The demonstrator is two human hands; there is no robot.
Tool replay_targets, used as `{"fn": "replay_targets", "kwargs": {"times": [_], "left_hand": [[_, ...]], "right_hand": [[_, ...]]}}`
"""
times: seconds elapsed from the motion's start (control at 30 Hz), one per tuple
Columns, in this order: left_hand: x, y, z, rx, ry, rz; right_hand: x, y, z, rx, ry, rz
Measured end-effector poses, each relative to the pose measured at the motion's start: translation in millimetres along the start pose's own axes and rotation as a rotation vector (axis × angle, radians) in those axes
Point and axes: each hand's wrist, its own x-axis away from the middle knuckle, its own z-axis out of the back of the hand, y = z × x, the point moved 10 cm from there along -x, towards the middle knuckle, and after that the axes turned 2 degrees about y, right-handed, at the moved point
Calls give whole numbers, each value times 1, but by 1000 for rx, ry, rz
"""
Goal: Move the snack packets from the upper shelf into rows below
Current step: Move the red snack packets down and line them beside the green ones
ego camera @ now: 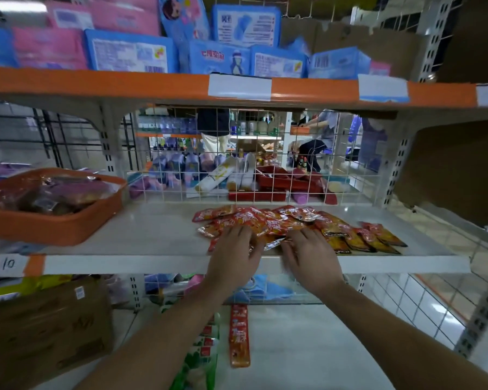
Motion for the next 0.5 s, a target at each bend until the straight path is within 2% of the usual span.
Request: {"fn": "replay_targets", "kwargs": {"times": [0.2, 0.37, 0.43, 0.5], "left_hand": [[-33, -48, -29, 200, -167, 341], [-40, -70, -43, 182, -281, 531], [-42, -75, -48, 175, -285, 614], [-46, -74, -47, 85, -266, 621]], "right_hand": [[-40, 24, -29, -55, -100, -136], [-44, 38, -53, -147, -197, -224], [-43, 39, -58, -154, -232, -223], [-44, 38, -63, -133, -266, -207]]}}
